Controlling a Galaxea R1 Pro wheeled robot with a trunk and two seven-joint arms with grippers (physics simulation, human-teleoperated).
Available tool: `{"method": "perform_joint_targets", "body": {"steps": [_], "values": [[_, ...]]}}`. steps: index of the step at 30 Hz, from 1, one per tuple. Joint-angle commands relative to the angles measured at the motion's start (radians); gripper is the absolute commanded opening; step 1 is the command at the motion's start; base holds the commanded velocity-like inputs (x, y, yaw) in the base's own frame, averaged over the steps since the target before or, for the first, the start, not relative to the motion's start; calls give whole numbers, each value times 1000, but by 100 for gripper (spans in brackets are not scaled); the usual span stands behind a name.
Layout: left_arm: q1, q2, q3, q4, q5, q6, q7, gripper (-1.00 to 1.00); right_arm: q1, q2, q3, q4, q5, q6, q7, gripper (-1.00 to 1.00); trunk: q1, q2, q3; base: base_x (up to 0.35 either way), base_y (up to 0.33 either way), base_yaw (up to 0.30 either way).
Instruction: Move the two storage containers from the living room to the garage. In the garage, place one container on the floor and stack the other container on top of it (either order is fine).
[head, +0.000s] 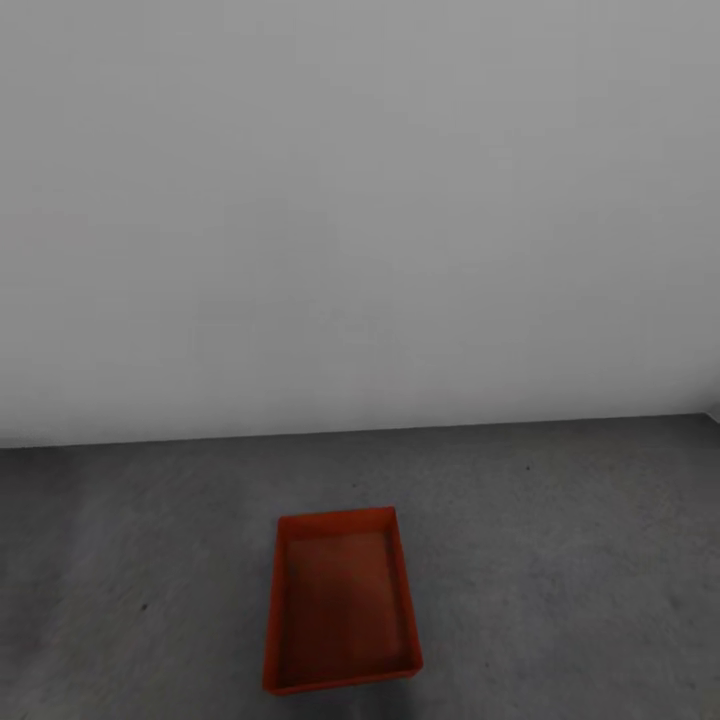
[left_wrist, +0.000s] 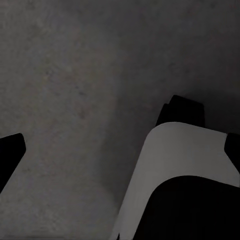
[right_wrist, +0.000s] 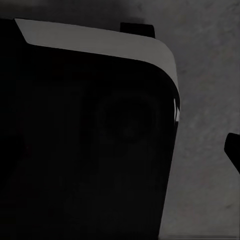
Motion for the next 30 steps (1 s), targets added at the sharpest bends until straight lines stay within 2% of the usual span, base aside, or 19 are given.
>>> {"method": "perform_joint_targets", "body": {"steps": [1, 30], "values": [[0, 0, -4, 1, 7, -4, 2, 100, -1, 0, 8, 3, -9, -6, -1, 100, 0, 0, -1, 0, 0, 0], [2, -7, -5, 0, 2, -12, -20, 100, 2, 3, 10, 3, 0, -7, -3, 100, 0, 0, -1, 0, 0, 0]]}}
